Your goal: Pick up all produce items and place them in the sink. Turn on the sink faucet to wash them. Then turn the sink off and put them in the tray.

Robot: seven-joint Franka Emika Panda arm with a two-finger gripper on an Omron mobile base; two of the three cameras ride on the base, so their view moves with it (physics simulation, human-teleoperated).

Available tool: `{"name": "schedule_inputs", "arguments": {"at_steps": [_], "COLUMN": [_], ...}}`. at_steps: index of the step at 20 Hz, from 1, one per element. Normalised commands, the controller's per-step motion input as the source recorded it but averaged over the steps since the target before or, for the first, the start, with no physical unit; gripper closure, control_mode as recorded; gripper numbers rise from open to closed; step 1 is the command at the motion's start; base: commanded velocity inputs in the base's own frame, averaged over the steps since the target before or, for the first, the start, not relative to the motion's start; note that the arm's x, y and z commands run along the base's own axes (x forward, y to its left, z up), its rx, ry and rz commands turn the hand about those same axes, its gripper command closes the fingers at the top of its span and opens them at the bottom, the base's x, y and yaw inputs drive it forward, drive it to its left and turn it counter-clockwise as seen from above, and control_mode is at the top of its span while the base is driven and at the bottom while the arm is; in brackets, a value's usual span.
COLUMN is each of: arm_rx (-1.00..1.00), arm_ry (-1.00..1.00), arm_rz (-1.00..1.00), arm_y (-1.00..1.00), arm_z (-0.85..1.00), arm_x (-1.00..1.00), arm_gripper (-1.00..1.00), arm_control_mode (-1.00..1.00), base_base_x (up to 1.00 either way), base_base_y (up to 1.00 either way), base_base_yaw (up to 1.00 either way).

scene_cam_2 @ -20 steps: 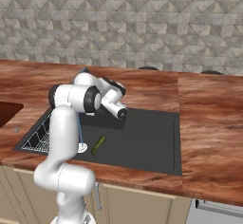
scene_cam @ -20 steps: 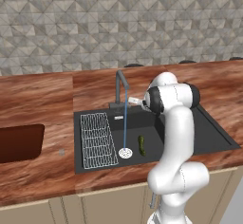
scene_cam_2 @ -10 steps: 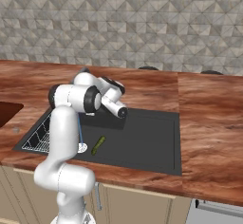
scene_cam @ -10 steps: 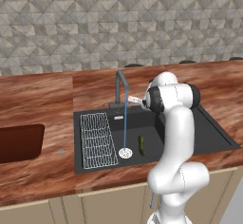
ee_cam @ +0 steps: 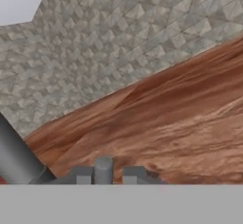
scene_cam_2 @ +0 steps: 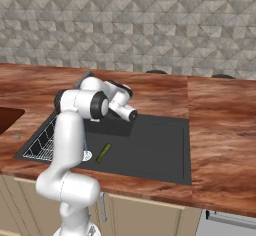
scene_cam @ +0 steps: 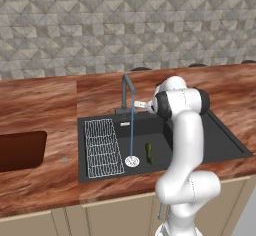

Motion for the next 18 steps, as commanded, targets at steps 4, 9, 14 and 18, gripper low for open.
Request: {"name": "schedule_inputs", "arguments": {"at_steps": [4,9,14,18], "arm_rx": [0.0,-0.03,-0.03,-0.02], "arm_ry": [-0.12,-0.11,-0.07,-0.04], "arm_rz": [0.16,0.15,0.14,0.13], "arm_y": [0.4,0.42,0.44,0.45], "arm_z": [0.25,0.37,0.27,0.23], "arm_x": [0.28,0.23,0.3,0.37], "arm_gripper": [1.0,1.0,1.0,1.0], "arm_control_mode": [-1.0,-1.0,-1.0,-1.0], "base_base_x": [0.0,0.0,0.0,0.0], "base_base_y": [0.0,0.0,0.0,0.0], "base_base_yaw": [0.0,0.0,0.0,0.0]}}
